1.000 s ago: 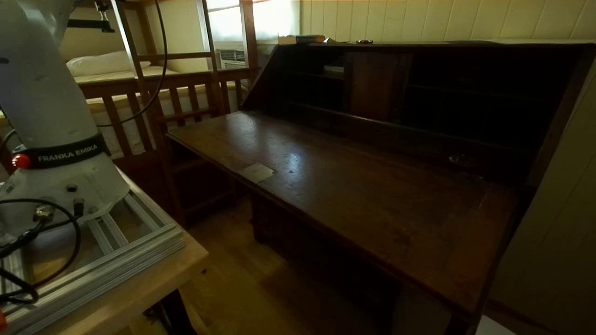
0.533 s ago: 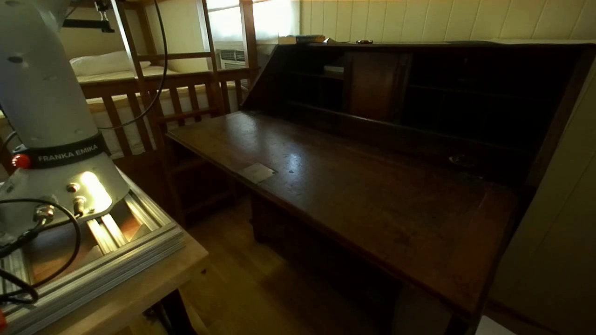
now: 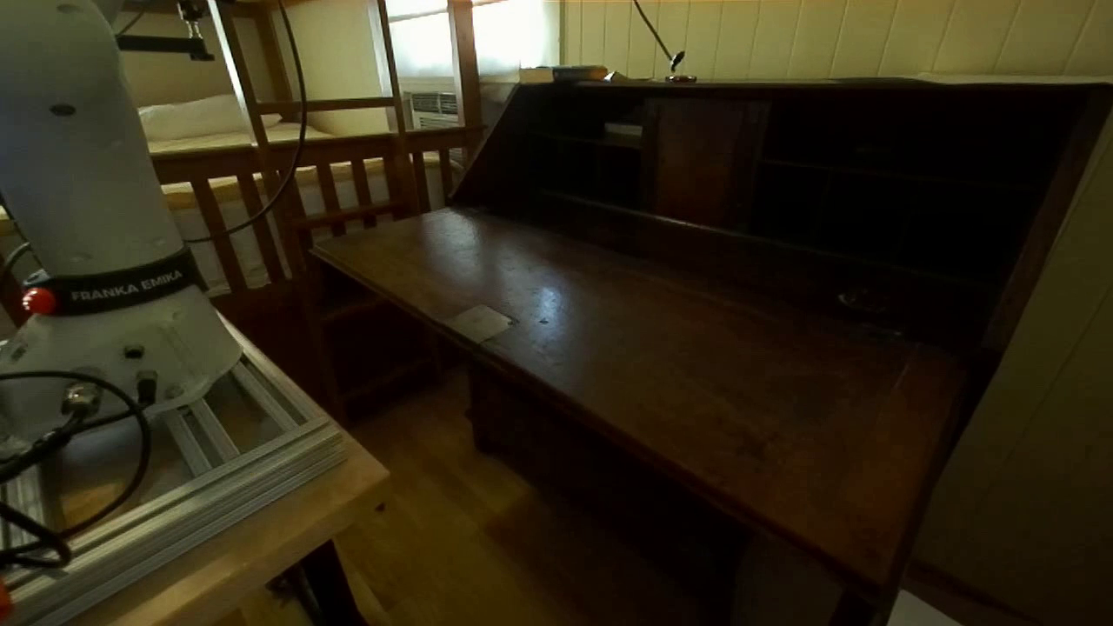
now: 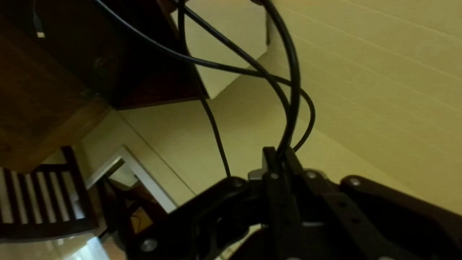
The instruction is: Put the black cable on the desktop.
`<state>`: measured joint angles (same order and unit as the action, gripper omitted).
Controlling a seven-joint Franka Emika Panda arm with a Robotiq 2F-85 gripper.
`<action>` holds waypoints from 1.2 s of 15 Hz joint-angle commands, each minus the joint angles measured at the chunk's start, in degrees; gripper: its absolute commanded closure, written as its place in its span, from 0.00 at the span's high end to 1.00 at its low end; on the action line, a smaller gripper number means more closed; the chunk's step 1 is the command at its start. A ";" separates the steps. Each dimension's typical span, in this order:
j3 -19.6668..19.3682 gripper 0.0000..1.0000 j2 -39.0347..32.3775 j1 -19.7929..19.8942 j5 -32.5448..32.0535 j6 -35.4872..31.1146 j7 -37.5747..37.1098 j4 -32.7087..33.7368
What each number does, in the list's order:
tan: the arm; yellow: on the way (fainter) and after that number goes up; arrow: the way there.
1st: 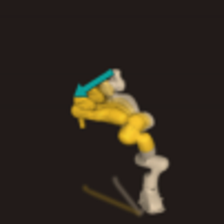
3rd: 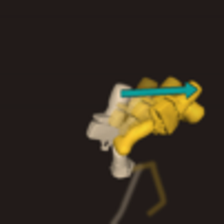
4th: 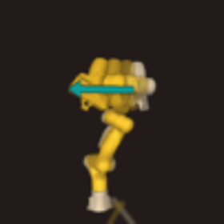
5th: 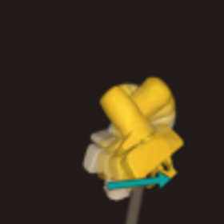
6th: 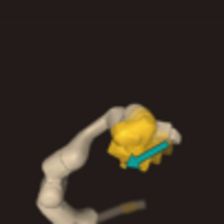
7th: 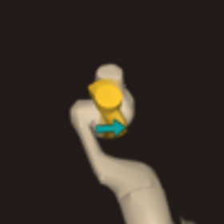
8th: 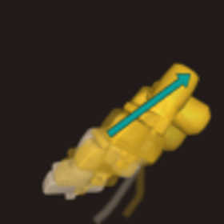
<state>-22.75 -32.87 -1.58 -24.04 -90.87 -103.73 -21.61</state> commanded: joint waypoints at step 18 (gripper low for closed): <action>14.03 0.05 -4.80 9.03 17.99 19.13 -1.07 -2.70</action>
<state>-8.44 -37.97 7.54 -6.23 -71.53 -104.90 -23.79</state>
